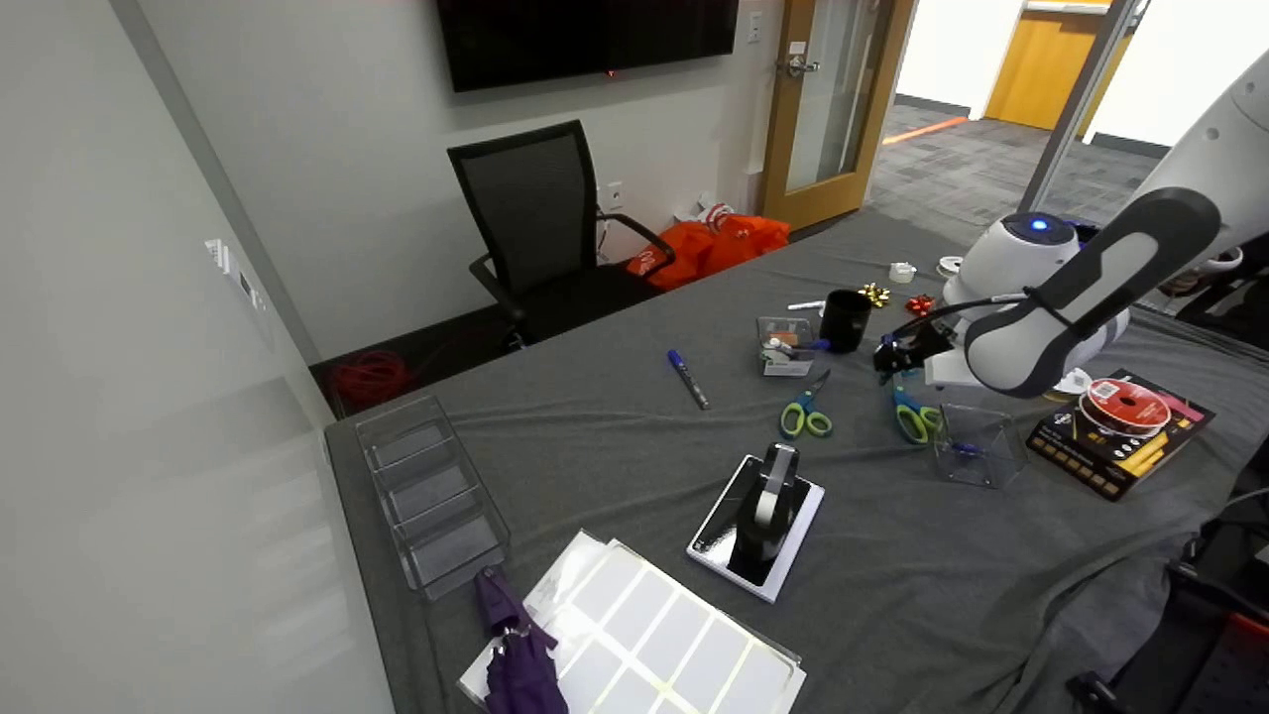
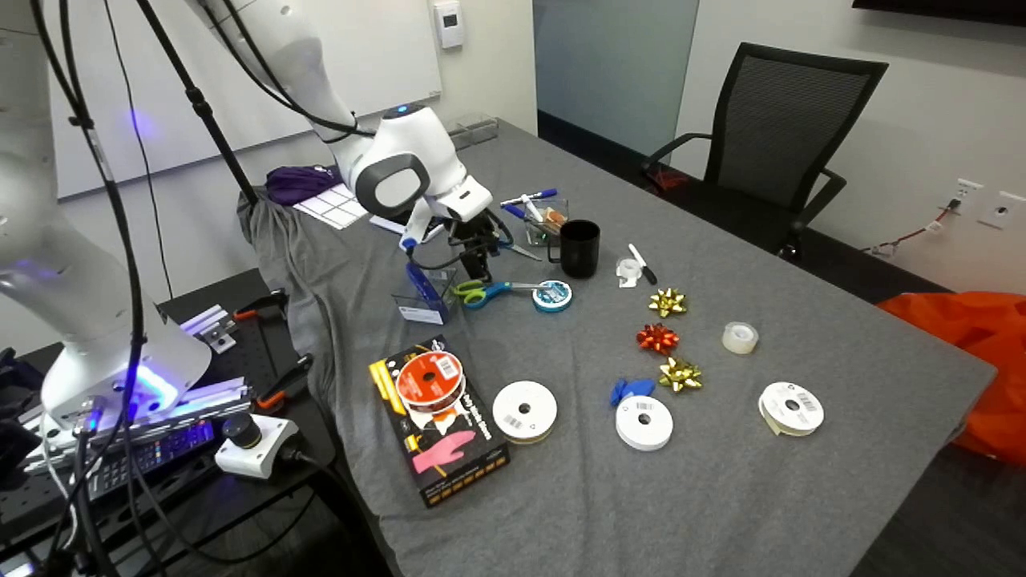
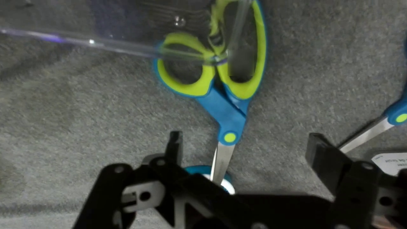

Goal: Put the right scissors in the closest tray

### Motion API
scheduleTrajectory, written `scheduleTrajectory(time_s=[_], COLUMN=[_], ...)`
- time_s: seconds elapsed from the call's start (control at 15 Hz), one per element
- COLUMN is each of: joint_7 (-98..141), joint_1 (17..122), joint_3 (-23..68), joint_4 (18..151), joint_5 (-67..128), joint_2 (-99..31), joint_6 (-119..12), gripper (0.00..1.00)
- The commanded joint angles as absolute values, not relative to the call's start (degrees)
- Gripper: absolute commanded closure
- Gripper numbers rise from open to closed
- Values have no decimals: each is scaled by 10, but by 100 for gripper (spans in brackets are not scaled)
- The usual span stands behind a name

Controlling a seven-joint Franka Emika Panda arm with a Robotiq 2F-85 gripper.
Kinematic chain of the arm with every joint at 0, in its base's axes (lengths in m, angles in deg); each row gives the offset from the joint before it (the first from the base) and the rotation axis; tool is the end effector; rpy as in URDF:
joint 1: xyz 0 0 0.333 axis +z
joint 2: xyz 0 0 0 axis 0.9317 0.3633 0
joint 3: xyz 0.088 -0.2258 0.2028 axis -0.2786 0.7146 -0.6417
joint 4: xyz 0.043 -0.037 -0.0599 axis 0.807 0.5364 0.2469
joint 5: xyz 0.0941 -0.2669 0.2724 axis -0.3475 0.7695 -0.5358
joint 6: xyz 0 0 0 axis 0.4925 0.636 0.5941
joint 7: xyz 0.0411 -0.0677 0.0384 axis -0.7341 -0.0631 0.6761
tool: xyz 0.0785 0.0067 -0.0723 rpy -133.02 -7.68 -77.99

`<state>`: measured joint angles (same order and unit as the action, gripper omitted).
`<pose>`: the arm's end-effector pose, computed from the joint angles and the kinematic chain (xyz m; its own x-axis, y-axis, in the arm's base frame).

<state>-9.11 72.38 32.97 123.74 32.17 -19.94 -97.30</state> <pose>0.5370 -0.0972 0.1562 0.7421 -0.5898 0.3185 -0.6106 -0.7908 -0.0418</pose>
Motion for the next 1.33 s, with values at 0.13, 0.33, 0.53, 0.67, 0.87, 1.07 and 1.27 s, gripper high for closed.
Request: scheduleTrajectory(time_s=[0.13,0.33,0.53,0.67,0.87,1.07,1.27], joint_7=[-33,-17,-10,-11,-18,-28,-30], joint_1=[752,762,774,786,810,844,863], joint_3=[338,341,353,367,396,433,452], joint_4=[1215,1203,1195,1187,1173,1157,1146], joint_5=[223,191,176,171,167,159,149], joint_2=[-147,-132,-125,-116,-97,-70,-49], joint_6=[-997,-997,-992,-991,-994,-992,-992], gripper=[0,0,0,0,25,43,63])
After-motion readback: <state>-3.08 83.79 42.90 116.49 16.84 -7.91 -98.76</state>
